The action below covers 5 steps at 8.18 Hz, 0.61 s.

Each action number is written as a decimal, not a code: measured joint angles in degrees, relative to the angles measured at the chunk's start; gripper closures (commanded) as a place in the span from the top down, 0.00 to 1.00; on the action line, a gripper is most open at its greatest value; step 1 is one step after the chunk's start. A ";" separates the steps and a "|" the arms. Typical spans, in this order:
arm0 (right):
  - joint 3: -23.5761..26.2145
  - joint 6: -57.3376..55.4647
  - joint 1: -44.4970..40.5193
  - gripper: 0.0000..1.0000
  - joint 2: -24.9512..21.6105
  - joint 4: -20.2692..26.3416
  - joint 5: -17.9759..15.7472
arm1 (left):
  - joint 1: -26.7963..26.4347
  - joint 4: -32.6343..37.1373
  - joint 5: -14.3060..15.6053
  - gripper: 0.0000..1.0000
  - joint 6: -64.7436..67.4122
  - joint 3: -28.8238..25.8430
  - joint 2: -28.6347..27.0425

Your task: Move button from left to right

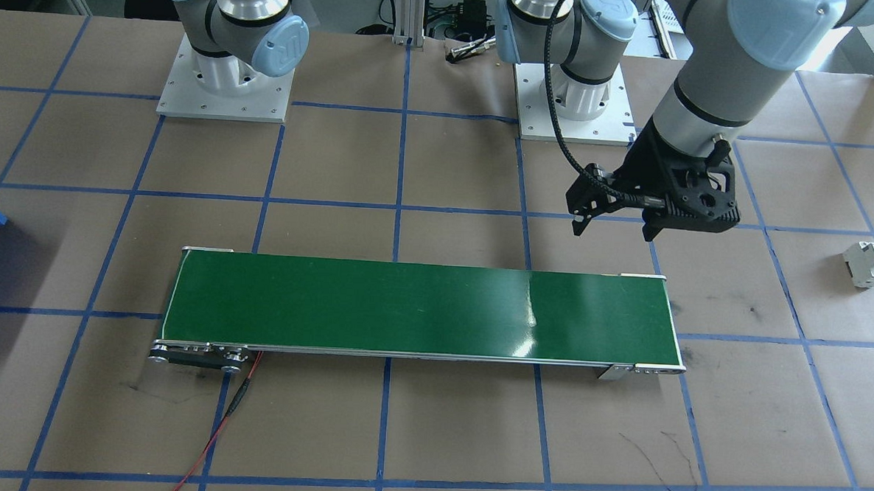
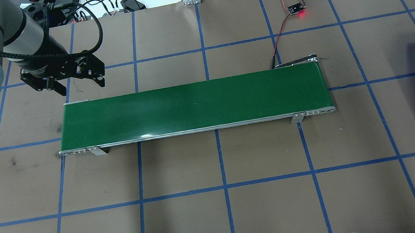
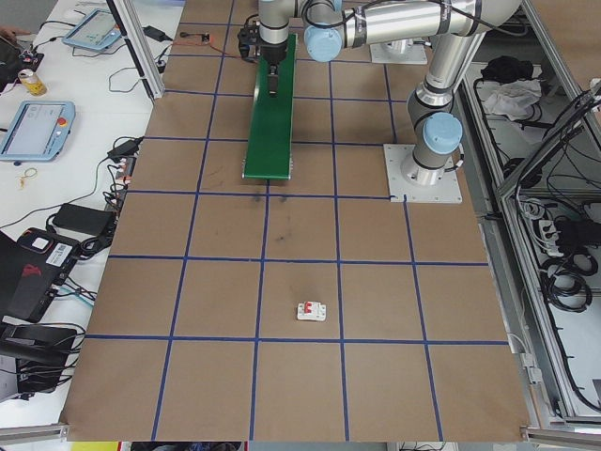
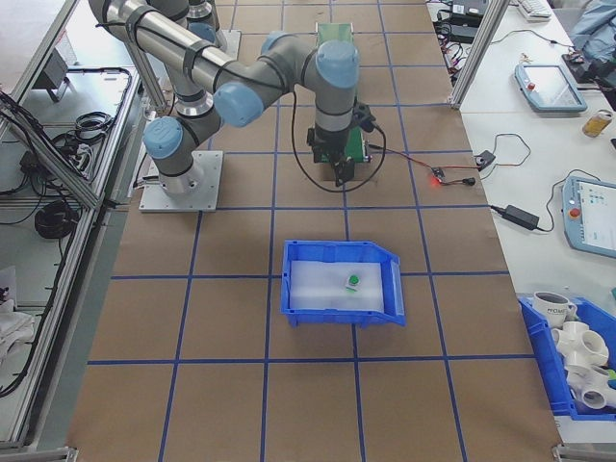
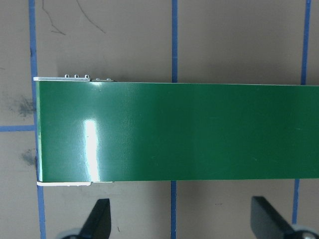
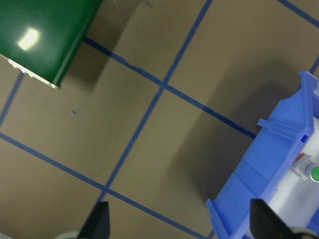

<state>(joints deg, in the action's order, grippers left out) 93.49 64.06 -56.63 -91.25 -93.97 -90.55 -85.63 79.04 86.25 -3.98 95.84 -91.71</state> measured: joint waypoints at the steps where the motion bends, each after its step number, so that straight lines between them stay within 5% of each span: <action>1: -0.59 -8.75 -5.09 1.00 -1.52 1.56 0.11 | -1.22 0.01 0.18 1.00 -0.18 0.16 0.55; 5: -2.26 -43.62 -26.78 1.00 -2.75 3.02 -1.94 | -2.74 -0.11 0.36 1.00 -0.33 0.30 1.15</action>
<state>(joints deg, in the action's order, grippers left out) 91.23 20.44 -83.41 -94.01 -90.95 -92.49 -88.37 78.93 86.60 -4.30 96.14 -90.56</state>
